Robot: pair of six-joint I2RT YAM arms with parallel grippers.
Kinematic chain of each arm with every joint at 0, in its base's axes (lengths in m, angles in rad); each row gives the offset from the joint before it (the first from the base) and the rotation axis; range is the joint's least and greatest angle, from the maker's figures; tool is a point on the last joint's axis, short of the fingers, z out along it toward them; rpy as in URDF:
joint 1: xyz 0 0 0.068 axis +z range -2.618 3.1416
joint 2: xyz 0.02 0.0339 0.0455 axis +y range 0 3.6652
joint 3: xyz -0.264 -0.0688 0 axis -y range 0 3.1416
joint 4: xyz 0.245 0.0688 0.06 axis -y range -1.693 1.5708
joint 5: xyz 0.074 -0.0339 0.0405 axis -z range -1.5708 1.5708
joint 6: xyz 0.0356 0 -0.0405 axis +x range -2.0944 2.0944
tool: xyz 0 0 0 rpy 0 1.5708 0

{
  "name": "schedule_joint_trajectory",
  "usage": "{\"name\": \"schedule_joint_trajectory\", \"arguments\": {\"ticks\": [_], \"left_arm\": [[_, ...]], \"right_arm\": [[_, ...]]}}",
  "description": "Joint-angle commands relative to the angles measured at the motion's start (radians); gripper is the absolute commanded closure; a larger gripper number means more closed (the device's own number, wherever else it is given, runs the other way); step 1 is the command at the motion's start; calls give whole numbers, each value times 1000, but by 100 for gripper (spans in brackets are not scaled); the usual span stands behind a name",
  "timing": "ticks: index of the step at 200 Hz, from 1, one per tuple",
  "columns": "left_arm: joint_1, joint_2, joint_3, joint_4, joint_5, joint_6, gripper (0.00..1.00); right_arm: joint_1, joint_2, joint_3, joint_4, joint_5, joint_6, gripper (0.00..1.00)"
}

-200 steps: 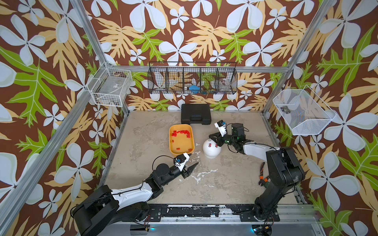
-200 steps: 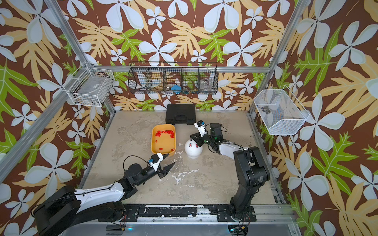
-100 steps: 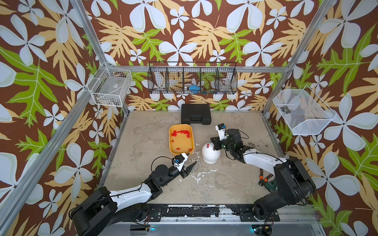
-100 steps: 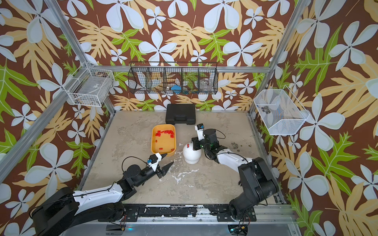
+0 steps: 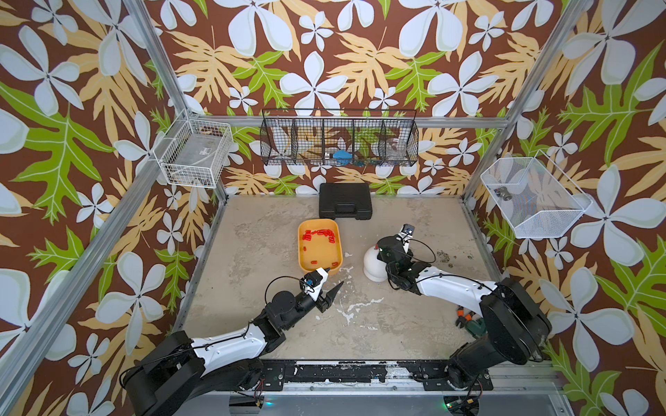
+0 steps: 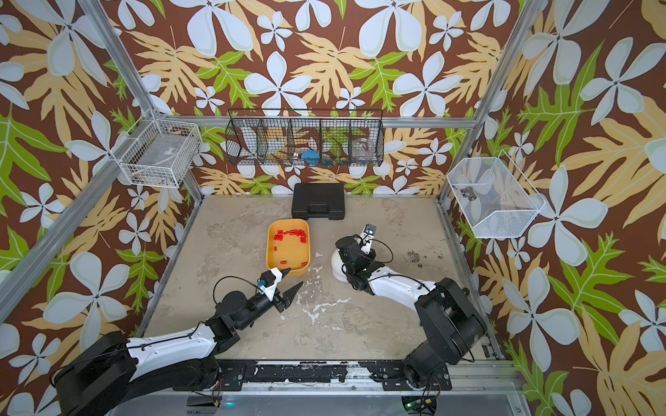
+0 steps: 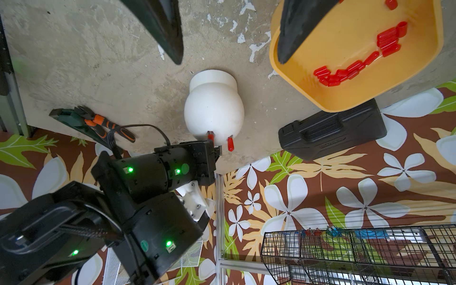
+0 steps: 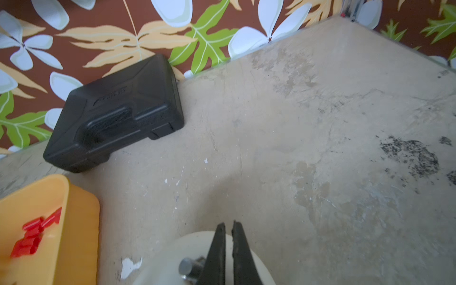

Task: Cover the protruding screws with screw protection sleeves
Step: Adjust the plastic shell at the center of the board.

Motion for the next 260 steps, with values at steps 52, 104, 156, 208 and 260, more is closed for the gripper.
{"name": "schedule_joint_trajectory", "arguments": {"ticks": [52,104,156,208,260], "left_arm": [[0,-16,-11,18,-32,-7,38],[0,-18,-15,20,-38,0,38],[0,-20,-13,15,-36,4,38],[0,-34,-14,9,-62,-25,38],[119,-76,118,-201,-59,-217,34]], "right_arm": [[81,175,182,-39,253,54,100],[106,185,216,-46,304,13,77],[108,130,236,-77,309,14,45],[105,-61,188,-12,199,-92,36],[-146,-340,-107,368,-804,-261,40]]}}
